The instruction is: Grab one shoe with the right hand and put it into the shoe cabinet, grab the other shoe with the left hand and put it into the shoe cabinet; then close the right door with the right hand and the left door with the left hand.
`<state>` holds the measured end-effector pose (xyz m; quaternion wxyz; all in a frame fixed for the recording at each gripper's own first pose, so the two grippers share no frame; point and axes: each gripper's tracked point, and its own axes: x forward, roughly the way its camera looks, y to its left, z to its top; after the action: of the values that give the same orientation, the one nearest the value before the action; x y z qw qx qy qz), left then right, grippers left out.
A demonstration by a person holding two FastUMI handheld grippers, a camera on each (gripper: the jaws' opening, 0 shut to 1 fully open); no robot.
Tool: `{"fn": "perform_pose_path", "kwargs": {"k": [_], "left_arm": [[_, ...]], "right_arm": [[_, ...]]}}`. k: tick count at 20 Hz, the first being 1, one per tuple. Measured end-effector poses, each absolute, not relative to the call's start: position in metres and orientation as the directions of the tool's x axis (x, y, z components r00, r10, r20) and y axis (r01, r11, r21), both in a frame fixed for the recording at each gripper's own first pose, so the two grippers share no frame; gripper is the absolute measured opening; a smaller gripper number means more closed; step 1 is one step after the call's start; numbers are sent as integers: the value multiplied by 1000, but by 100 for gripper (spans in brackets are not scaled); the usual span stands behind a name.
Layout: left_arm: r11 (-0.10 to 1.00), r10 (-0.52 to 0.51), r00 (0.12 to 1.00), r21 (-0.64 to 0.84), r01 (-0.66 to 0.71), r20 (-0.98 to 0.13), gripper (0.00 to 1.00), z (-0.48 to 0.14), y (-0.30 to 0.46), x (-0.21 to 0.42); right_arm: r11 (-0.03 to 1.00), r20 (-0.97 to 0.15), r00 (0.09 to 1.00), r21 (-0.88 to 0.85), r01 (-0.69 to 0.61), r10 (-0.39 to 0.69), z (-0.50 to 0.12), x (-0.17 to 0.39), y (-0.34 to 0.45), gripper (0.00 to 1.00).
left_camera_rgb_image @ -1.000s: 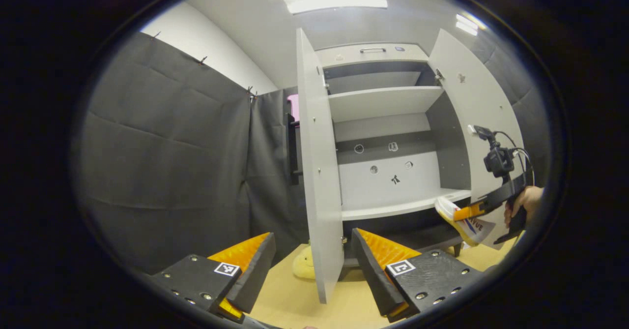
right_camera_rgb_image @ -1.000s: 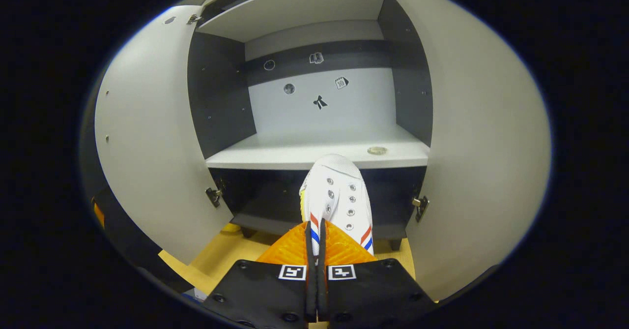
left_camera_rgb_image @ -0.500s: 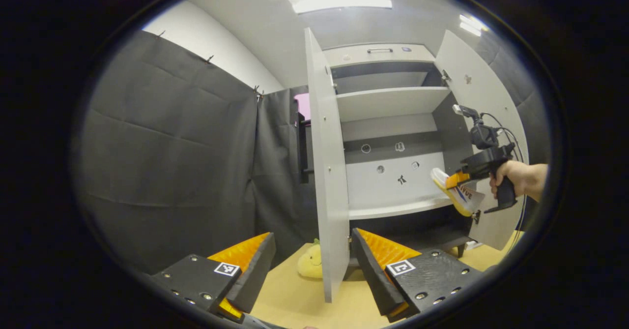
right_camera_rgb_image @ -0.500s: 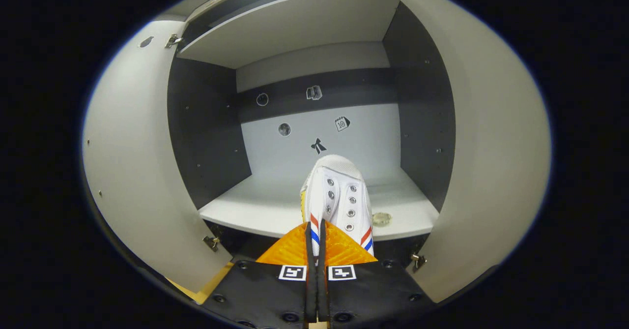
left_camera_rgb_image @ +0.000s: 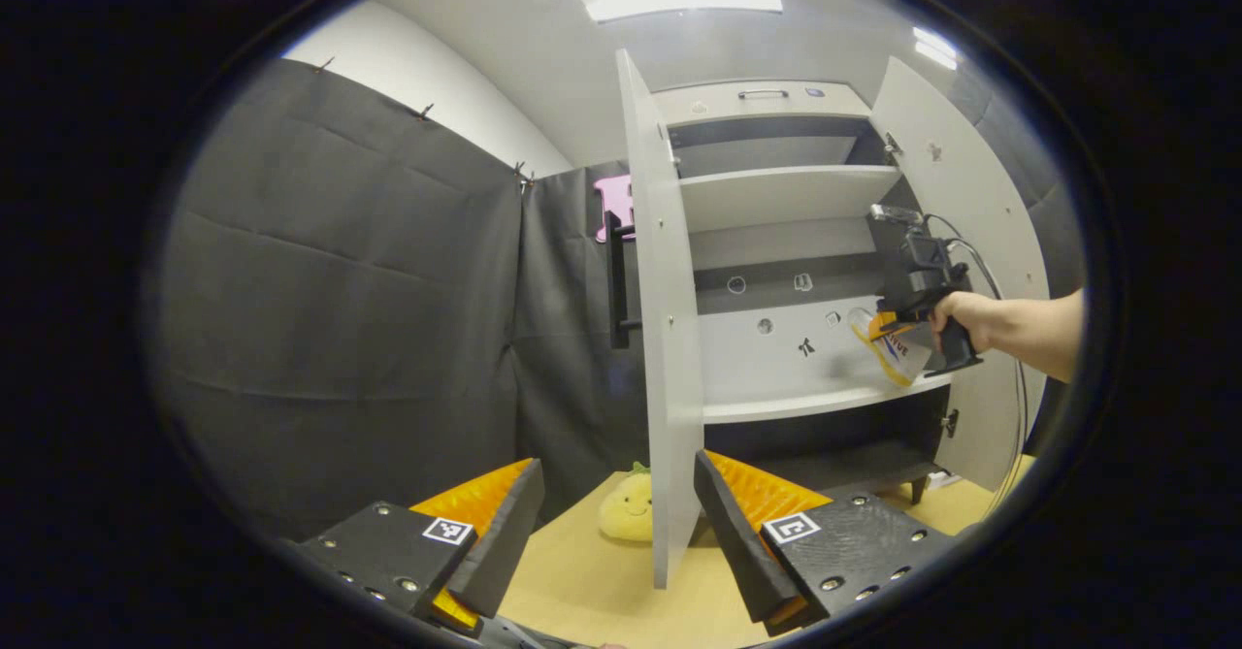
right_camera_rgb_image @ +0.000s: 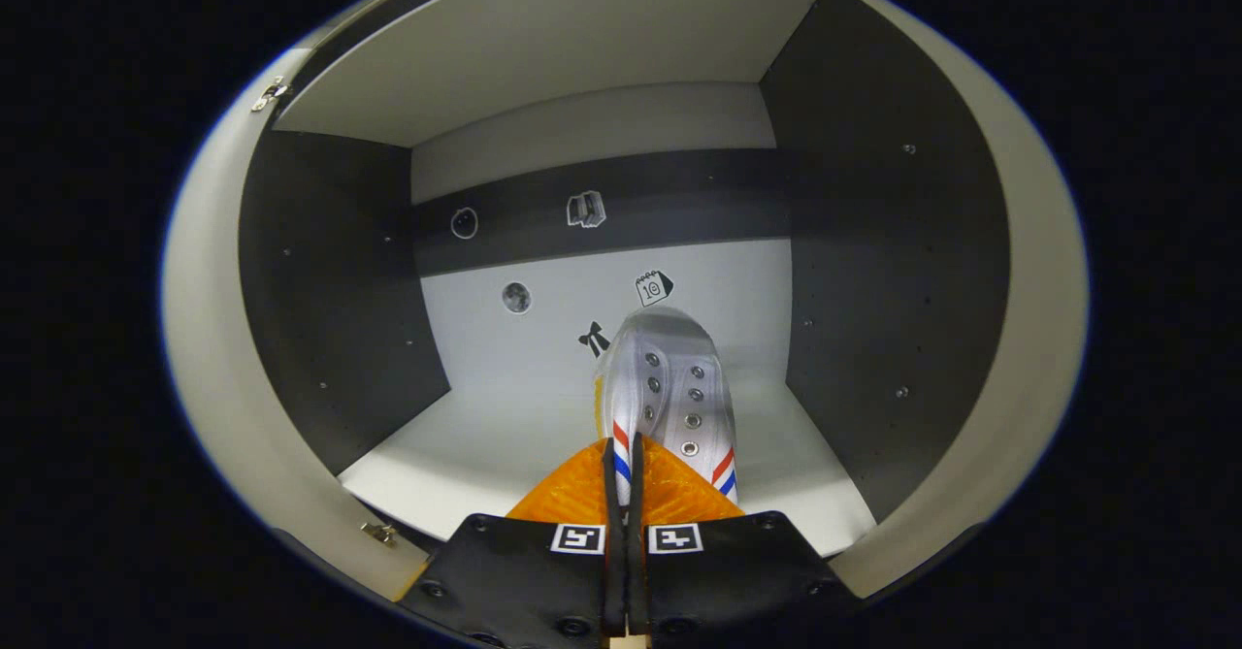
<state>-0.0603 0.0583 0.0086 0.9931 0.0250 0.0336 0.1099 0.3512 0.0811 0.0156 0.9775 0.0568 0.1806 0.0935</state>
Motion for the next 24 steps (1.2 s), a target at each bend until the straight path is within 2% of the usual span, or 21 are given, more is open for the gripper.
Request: {"fn": "perform_pose_path", "kwargs": {"k": [3,5,8,9,10,11,12,13,15,16,20,21,22,24], "left_arm": [[973,227,972,63,-223,-67,90,9,59,-61],[972,232,970,67,-227,-70,91,8,60,-61],[971,233,968,69,-227,-90,91,6,59,-61],[972,230,968,70,-224,-97,91,5,59,-61],[973,225,969,70,-219,-105,91,3,58,-61],[975,219,969,68,-212,-113,91,2,58,-60],[977,211,970,65,-204,-120,91,1,57,-60],[979,199,972,60,-193,-128,91,-1,55,-59],[985,171,975,51,-165,-141,91,-5,52,-57],[988,155,977,47,-150,-146,91,-8,50,-56],[998,69,980,23,-66,-187,91,-18,29,-37],[999,50,979,12,-49,-197,91,-21,21,-28],[1000,29,978,0,-30,-206,91,-24,14,-22],[1000,-11,975,-18,7,-221,91,-30,4,-15]], "right_arm": [[980,-406,897,162,-118,175,-5,374,82,0],[982,-430,889,162,-95,157,-12,377,79,2],[987,-445,885,135,-82,134,-22,382,82,3],[989,-435,891,123,-86,132,-22,384,82,8],[987,-409,901,123,-99,141,-17,385,84,9],[988,-391,910,115,-102,139,-12,382,86,30],[989,-375,916,105,-108,140,-7,377,85,36],[988,-361,921,101,-119,148,-2,373,86,51],[986,-327,932,106,-129,157,8,358,86,88],[985,-303,939,115,-132,161,13,352,85,100],[980,-217,958,107,-165,185,33,308,79,98],[981,-196,963,97,-170,186,36,295,77,94],[981,-178,966,86,-173,186,38,282,74,98],[983,-146,973,50,-174,180,40,256,67,98]]}}
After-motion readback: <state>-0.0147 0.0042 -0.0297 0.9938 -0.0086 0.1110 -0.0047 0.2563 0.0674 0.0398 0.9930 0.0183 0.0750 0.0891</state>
